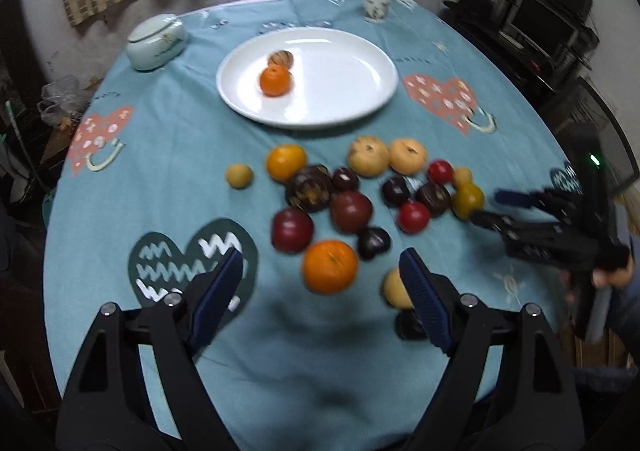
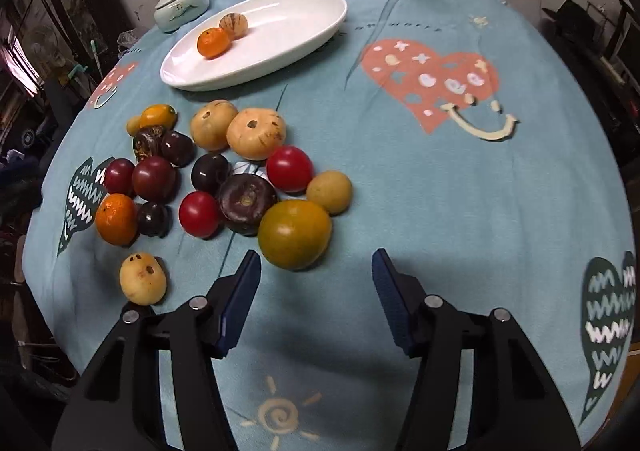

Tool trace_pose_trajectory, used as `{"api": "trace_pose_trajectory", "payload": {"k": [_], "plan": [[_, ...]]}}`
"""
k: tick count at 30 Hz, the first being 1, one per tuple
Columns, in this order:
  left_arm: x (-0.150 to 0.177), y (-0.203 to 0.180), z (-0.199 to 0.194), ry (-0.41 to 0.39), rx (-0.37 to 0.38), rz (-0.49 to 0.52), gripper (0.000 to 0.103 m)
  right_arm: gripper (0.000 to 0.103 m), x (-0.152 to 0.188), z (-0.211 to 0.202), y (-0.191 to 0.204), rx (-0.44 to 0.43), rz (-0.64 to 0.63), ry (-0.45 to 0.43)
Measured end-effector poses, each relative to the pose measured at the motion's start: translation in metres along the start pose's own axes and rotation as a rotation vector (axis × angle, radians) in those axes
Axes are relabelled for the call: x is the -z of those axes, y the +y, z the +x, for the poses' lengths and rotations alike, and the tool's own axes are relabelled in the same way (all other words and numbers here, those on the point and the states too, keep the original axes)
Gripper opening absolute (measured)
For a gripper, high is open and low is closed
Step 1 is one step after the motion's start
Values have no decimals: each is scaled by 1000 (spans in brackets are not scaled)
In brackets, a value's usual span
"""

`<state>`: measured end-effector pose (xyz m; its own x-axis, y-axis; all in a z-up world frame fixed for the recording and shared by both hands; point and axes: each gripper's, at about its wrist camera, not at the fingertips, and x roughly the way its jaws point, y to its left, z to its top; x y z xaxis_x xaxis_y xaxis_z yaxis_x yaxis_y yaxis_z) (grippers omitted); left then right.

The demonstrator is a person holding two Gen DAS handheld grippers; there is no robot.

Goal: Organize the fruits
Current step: 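Grasp the dark plum with the left tool while the right tool grasps the yellow-green orange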

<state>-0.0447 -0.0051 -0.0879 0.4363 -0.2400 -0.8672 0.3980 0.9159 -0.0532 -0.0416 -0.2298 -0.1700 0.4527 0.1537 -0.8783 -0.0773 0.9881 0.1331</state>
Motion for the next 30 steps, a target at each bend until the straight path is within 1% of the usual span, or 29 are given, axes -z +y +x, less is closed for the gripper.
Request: {"api": "trace_pose_trajectory", "payload": {"k": [3,4,5,6,7,10,13,17,20,21,22,23,24,25,27,30], "plan": [[8,-12,6,41,36,37,82,59,-6,10,4,-12,-21,22],[12,-18,9,60,47,56,82,56,-7,14,4,-18,-20,38],[14,-22,12,76,58,71,82,49,-7,19,6,-16,-26,48],[18,-28,16,90,65,85,82,41,-8,17,7,-19,-43,32],[21,-32,20,104,79,91,82,41,-8,15,8,-34,-60,32],[27,-43,35,149,102,91,82,40,-3,11,9,-18,-88,31],[32,-53,48,183,130,84,82,40,2,4,4,-45,-80,46],[36,-60,66,224,125,54,82,41,9,-7,1,-57,-96,39],[40,-61,80,254,107,17,79,41,12,-12,1,-76,-107,36],[41,-61,83,261,96,6,70,41,13,-13,1,-84,-112,37],[43,-60,86,272,79,-10,63,41,14,-14,1,-87,-118,38],[42,-60,85,258,69,-19,55,41,15,-15,2,-90,-124,38],[41,-60,82,254,100,-35,35,41,16,-16,2,-96,-130,39],[41,-61,79,255,122,-50,36,41,17,-17,3,-102,-137,40],[40,-63,74,245,80,-40,36,41,18,-20,6,-112,-153,35],[40,-63,63,236,65,-44,36,41,14,-28,12,-131,-174,13]]}}
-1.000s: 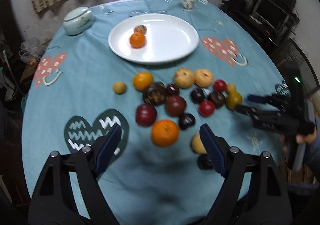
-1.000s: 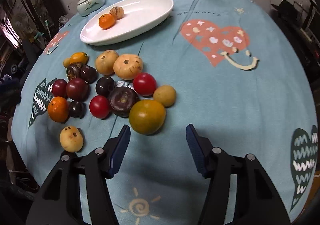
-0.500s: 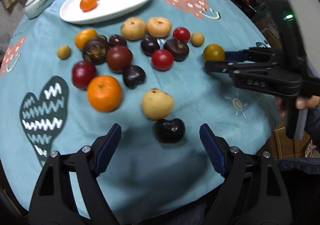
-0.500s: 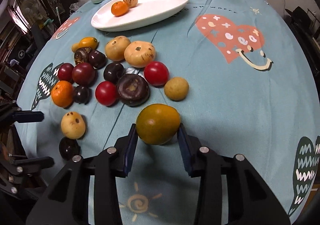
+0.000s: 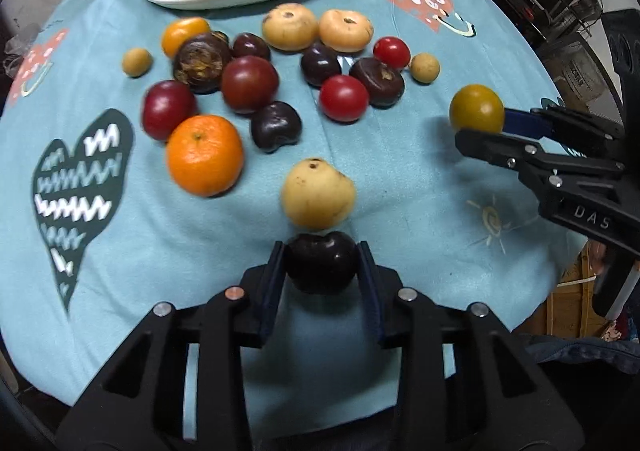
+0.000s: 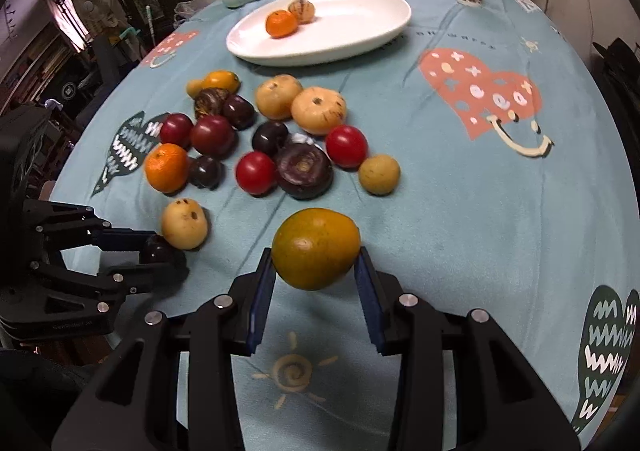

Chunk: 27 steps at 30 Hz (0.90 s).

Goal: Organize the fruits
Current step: 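Grasp the dark plum with the left tool while the right tool grasps the yellow-green orange, then carry the plum and yellow-green orange to the plate and release both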

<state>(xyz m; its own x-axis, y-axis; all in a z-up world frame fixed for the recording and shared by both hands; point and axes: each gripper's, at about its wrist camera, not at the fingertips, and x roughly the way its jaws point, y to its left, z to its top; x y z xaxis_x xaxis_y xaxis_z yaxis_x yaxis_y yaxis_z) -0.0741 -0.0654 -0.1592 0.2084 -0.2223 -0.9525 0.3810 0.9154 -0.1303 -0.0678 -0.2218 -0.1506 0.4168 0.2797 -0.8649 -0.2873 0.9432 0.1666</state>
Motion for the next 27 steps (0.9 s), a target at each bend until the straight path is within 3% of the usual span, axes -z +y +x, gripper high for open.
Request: {"api": "trace_pose_trajectory", "payload": {"k": [7,17,27], "plan": [[-10,4,-50,-114,-32,11,36,41,-24,-17,16,4,-26,-69],[-63,39,-116,-304,-81,-118,36,41,-67,-43,46,67,-50,-157],[-98,49,-126,-340,-80,-97,36,41,-97,-52,54,118,-37,-183]]}}
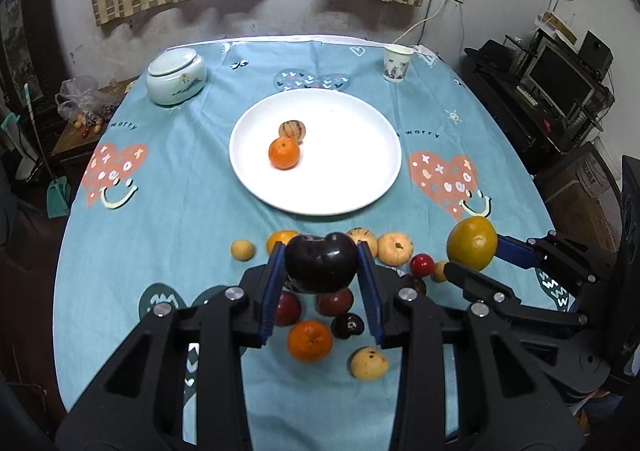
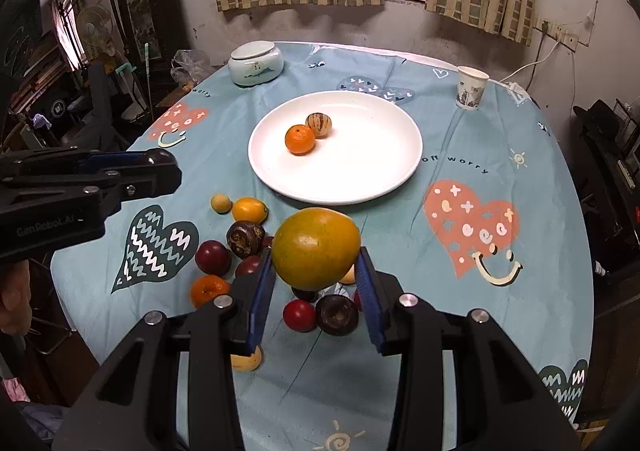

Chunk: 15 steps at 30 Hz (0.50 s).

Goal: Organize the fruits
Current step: 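Carry the plum and yellow-green orange to the plate and release both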

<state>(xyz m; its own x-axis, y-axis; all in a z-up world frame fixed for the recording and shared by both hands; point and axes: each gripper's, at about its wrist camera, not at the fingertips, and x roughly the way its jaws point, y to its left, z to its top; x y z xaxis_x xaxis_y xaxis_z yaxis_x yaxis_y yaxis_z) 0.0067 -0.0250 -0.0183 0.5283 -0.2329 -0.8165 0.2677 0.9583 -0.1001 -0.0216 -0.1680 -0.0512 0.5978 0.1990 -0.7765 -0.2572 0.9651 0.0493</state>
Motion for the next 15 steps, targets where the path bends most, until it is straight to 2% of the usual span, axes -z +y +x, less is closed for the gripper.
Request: {"api": "trace_pose_trajectory", "payload": {"k": [15], "plan": [[-23,1,28,27,33,24,36,41,-15,17,-7,29,26,28]]}}
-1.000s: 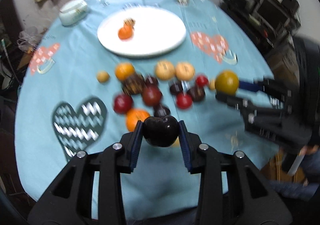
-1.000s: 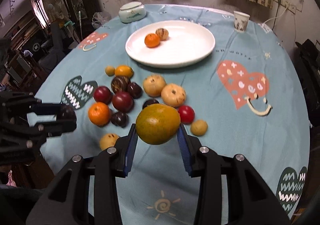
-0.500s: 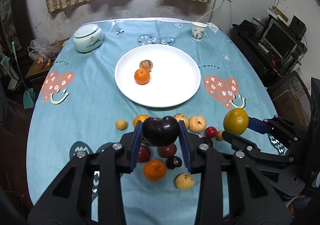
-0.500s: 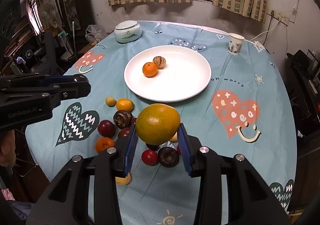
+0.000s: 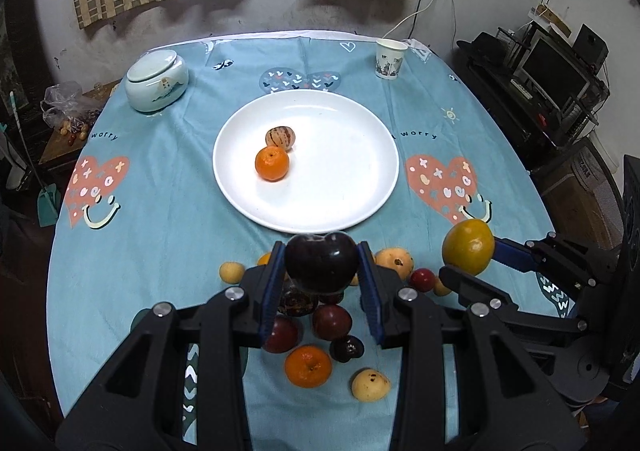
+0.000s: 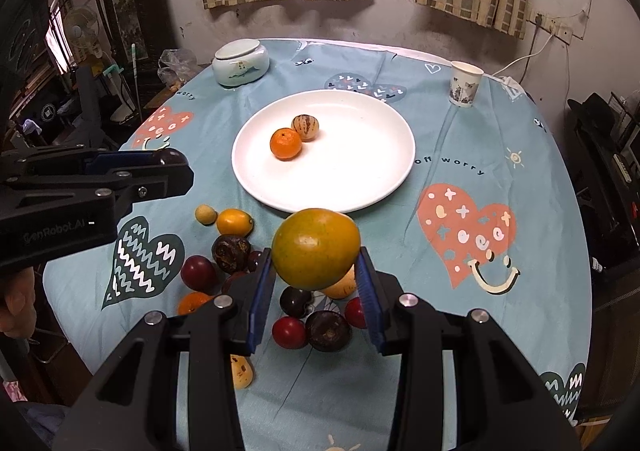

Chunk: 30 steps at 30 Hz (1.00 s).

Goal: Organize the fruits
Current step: 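Carry the plum and yellow-green orange to the plate and release both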

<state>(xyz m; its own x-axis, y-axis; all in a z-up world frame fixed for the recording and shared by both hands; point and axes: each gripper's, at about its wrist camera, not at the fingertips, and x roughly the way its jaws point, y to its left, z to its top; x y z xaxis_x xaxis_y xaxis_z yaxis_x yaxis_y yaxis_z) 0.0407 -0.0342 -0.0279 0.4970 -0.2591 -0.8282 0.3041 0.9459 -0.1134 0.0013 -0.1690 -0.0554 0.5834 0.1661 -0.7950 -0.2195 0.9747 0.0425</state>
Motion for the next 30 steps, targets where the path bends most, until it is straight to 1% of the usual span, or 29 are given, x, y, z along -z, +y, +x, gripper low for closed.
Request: {"api": "trace_pose_trajectory", "payload": {"k": [19,28,30], "plan": [[-20,4,23,19,25,0,36,41,-15,18,-5,11,-2,31],[-37,12,48,40,11,-23,36,41,-30,34,-7,15,-13,44],[-44,13,53,32,-10,-26,36,41,-36,38,-10,16,-13,44]]}}
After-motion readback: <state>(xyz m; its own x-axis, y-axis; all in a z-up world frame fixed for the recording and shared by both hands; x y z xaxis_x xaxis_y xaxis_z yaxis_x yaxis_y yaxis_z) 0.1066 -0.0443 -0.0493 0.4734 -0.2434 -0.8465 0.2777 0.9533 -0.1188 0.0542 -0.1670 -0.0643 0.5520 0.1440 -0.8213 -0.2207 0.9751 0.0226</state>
